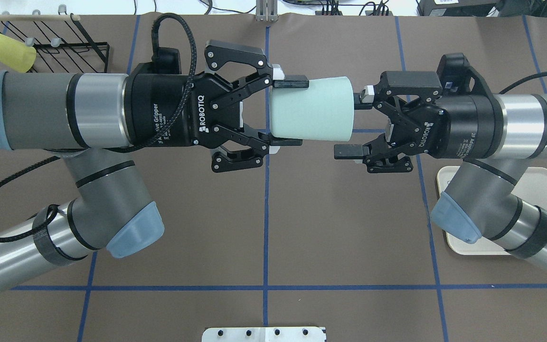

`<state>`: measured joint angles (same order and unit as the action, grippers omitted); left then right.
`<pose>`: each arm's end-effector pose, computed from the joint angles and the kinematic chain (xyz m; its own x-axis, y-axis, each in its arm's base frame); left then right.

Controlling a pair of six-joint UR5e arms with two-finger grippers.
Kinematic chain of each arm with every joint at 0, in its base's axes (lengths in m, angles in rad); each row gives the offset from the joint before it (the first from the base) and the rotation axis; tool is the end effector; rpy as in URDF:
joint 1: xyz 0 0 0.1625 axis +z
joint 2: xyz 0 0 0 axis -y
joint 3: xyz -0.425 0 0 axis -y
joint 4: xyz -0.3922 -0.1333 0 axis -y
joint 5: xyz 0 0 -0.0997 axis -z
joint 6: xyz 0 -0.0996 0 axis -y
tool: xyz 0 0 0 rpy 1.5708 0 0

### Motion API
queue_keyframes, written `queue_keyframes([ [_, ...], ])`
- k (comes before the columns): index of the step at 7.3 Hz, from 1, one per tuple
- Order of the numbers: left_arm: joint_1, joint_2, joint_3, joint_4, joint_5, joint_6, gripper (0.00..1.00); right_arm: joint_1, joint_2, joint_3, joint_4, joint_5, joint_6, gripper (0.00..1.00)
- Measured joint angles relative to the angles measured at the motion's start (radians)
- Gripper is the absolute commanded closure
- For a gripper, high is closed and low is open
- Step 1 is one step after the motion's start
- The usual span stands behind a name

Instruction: Left arm grabs green cup and hands to right arm on tray

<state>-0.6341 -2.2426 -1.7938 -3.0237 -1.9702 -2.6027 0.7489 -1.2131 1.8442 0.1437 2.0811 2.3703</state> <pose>0.3512 -0.3756 0.0538 -0.5666 -0.5649 -0.5999 -0.3193 0.8217 -0.4721 -0.2777 -0.3737 0.1971 -0.5998 0.2966 0.7431 0.1315 0.9527 -0.2742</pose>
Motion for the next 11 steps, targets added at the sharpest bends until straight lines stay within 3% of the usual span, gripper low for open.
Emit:
queue_keyframes([
  [3,0.011,-0.006,0.002,0.002,0.026,0.000,1.00,-0.003,-0.004,0.001,0.052,0.001,0.027,0.24],
  [5,0.018,-0.006,0.003,0.003,0.032,0.001,1.00,-0.003,-0.005,0.005,0.067,0.000,0.033,0.52],
  [7,0.021,-0.011,0.006,0.004,0.033,0.001,1.00,-0.006,-0.005,0.008,0.073,-0.001,0.036,0.67],
  [8,0.025,-0.013,0.008,0.005,0.038,0.001,1.00,-0.007,-0.005,0.010,0.074,-0.002,0.035,0.80],
  [9,0.033,-0.013,0.009,0.005,0.048,0.002,1.00,-0.007,-0.005,0.012,0.074,-0.004,0.035,0.99],
  [11,0.041,-0.014,0.011,0.004,0.059,0.008,0.00,-0.008,-0.005,0.015,0.074,-0.007,0.035,1.00],
])
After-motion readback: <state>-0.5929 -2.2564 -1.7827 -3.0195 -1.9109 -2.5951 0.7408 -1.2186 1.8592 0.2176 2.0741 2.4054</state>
